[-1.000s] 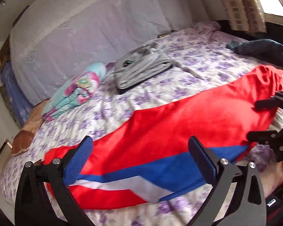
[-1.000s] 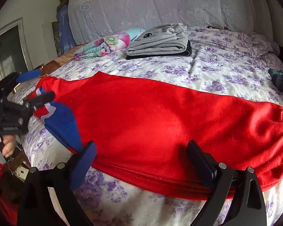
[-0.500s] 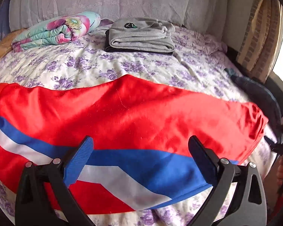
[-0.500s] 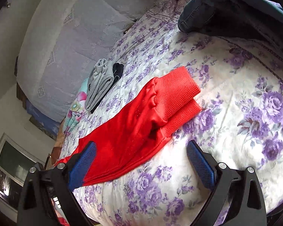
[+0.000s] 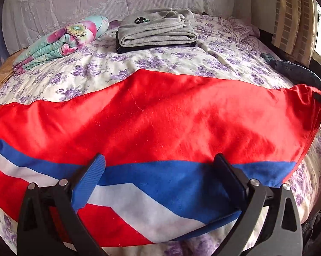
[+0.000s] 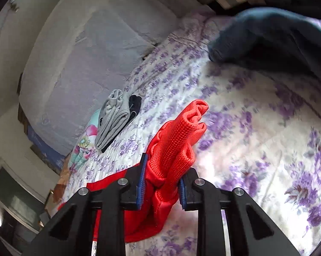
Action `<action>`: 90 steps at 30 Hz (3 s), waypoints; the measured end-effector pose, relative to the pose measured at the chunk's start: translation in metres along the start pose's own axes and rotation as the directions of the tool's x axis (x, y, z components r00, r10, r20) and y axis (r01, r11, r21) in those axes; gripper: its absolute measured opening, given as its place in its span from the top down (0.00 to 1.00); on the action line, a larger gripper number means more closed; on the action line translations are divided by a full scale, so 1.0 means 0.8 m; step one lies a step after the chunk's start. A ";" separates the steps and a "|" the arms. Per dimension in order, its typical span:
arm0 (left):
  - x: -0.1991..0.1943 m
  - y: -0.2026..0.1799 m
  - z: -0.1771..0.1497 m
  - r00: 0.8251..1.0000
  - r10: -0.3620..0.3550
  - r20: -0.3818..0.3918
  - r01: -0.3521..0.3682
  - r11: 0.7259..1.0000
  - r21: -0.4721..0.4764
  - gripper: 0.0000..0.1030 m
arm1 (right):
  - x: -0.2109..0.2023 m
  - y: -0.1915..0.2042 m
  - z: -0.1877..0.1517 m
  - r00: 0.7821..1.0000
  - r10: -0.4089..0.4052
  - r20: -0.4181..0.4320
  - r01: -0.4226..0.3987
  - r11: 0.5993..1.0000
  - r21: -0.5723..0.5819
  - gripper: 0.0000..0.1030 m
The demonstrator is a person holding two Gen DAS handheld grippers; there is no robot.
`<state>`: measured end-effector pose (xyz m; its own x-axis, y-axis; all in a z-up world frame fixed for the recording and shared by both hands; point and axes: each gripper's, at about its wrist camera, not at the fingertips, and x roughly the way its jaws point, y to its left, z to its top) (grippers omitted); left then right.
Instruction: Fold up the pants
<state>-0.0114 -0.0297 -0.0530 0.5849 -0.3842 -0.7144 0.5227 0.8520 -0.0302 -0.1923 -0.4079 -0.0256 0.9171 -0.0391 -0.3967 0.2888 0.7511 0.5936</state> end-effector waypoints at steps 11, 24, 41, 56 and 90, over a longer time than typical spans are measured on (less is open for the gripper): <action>-0.120 0.115 -0.042 0.987 0.068 0.146 -0.023 0.957 -0.288 0.05 | 0.114 0.271 -0.132 0.961 -0.003 -0.278 -0.202 0.679 -0.706 0.67; -0.116 0.188 -0.088 0.991 0.059 0.122 0.007 0.876 -0.482 0.05 | 0.113 0.245 -0.086 0.986 -0.081 -0.144 -0.032 0.757 -0.652 0.35; -0.093 0.207 -0.061 0.998 0.067 0.019 -0.052 0.902 -0.429 0.05 | 0.141 0.239 -0.150 0.943 -0.168 -0.287 -0.101 0.678 -0.729 0.03; -0.022 0.197 -0.011 0.946 0.322 -0.044 -0.319 0.890 -0.325 0.04 | 0.132 0.219 -0.147 0.936 -0.148 -0.320 -0.120 0.721 -0.683 0.03; -0.027 0.194 -0.018 0.940 0.341 -0.018 -0.328 0.886 -0.329 0.04 | 0.104 0.289 -0.156 0.968 -0.239 0.074 0.200 0.561 -0.804 0.03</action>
<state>0.0479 0.1157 -0.0524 0.7167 -0.0636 -0.6944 0.0671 0.9975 -0.0221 -0.0835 -0.1551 -0.0083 0.8392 -0.2659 -0.4745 0.1242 0.9430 -0.3088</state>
